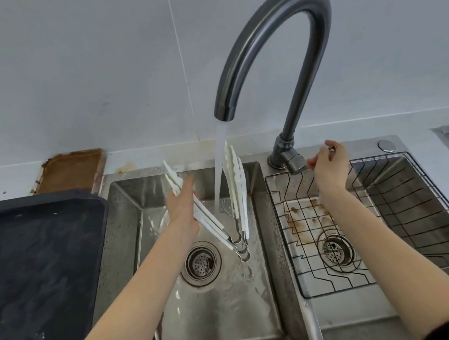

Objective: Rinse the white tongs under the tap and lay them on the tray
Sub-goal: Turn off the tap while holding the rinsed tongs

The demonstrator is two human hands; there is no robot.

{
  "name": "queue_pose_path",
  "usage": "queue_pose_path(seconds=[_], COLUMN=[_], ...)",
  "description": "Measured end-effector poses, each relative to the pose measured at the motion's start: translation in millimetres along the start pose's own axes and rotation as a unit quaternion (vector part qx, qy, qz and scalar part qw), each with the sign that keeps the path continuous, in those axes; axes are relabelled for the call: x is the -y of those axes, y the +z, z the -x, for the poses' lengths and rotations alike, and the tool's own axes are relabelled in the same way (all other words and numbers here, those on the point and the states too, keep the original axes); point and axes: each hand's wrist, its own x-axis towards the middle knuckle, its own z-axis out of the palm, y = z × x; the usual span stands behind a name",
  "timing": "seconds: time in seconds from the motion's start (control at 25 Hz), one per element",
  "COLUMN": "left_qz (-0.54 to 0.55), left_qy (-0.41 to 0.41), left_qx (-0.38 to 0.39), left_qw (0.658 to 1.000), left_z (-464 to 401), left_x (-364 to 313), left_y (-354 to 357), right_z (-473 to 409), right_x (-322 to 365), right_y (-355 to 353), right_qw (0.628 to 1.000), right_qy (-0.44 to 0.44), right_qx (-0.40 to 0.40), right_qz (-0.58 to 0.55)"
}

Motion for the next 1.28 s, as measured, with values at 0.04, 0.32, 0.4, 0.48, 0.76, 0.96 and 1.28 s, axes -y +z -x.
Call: queue_pose_path(seconds=[0.04,0.32,0.4,0.48,0.76,0.96,1.28], left_qz=[0.006,0.004,0.001,0.001,-0.001,0.006,-0.052], left_qy=[-0.008,-0.052,-0.055,-0.061,-0.068,-0.067,-0.048], left_qx=[0.000,0.010,0.007,0.007,0.007,0.009,0.021], left_qw=[1.000,0.999,0.998,0.998,0.998,0.998,0.997], left_z=[2,3,1,-1,-3,-3,-2], left_x=[0,6,7,8,11,12,12], left_y=[1,4,2,-1,-6,-7,-10], right_z=[-1,-12,-16,-20,-20,-23,18], right_x=[-1,1,5,7,7,9,18], right_y=[0,-1,-2,-1,0,-1,1], right_qw=[1.000,0.997,0.997,0.997,0.998,0.998,0.993], right_qy=[0.000,0.017,0.022,0.023,0.019,0.023,-0.069], right_qx=[-0.001,0.014,0.026,0.032,0.024,0.032,0.046], right_qz=[-0.010,-0.075,-0.075,-0.067,-0.052,-0.043,0.083])
